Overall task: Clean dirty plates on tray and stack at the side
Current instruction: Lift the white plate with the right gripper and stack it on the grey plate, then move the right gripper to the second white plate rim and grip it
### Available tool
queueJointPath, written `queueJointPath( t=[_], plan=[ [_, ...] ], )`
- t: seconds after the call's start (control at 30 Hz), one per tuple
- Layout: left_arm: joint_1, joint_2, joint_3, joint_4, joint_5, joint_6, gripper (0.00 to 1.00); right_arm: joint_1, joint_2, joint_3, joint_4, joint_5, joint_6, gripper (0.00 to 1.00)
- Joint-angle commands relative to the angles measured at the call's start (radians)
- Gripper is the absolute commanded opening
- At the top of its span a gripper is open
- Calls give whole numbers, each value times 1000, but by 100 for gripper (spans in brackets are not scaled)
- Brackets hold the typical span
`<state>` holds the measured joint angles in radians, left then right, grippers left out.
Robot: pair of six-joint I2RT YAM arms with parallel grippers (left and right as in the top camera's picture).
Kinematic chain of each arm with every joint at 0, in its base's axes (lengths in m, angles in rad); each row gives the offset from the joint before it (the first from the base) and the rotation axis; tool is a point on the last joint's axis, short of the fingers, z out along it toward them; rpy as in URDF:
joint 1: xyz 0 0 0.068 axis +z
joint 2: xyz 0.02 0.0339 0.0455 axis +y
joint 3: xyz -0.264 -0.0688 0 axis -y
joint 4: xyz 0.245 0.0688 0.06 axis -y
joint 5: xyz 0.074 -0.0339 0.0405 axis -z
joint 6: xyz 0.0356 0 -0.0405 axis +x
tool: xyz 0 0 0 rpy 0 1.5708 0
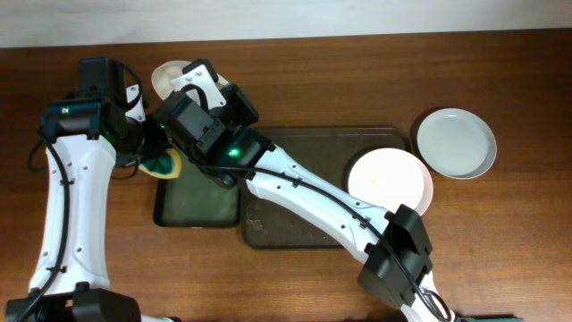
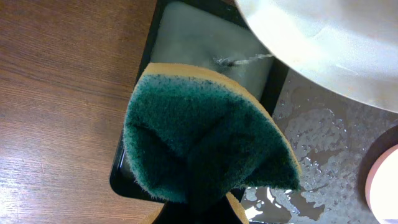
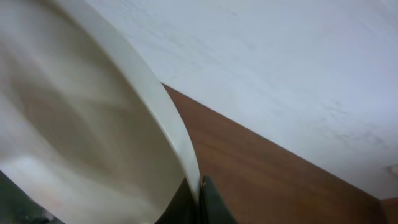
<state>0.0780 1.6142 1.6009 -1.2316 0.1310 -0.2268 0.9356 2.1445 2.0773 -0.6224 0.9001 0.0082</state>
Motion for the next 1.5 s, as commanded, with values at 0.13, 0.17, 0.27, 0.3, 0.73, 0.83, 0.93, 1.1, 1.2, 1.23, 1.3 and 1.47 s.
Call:
queueJointPath(
  t=[0.13,0.17,0.27,0.3,0.73,0.83,0.93,1.1,1.2,1.23,1.3,1.47],
  plan=[
    [2,7,2,-1,3,15,0,-3,3,4,-10,-92,3,4],
    [2,7,2,-1,3,16,0,-8,4,4,-34,-117,62,4],
    [2,7,2,-1,4,16,0,-42,5,1,-97,-229,248,4],
    [2,7,2,-1,4,16,0,-58,5,0,-109,-293,279,4],
    [2,7,2,5,4,16,0,-789,-85,2,-501,-1162,285,4],
    [2,7,2,7,3,15,0,-1026,-77,1,-645,-1155,231,4],
    [2,7,2,7,4,15,0,-1222,-71,0,-725,-1151,231,4],
    [2,7,2,8,4,15,0,-1487,-61,0,-796,-1151,210,4],
    [2,7,2,8,3,16,0,-1558,-56,-16,-812,-1129,203,4],
    [2,7,2,8,3,16,0,-1574,-56,-31,-813,-1112,200,4],
    [2,7,2,8,4,16,0,-1584,-56,-56,-808,-1097,196,4],
    [2,7,2,8,4,16,0,-1553,-56,-188,-732,-1089,184,4]
  ],
)
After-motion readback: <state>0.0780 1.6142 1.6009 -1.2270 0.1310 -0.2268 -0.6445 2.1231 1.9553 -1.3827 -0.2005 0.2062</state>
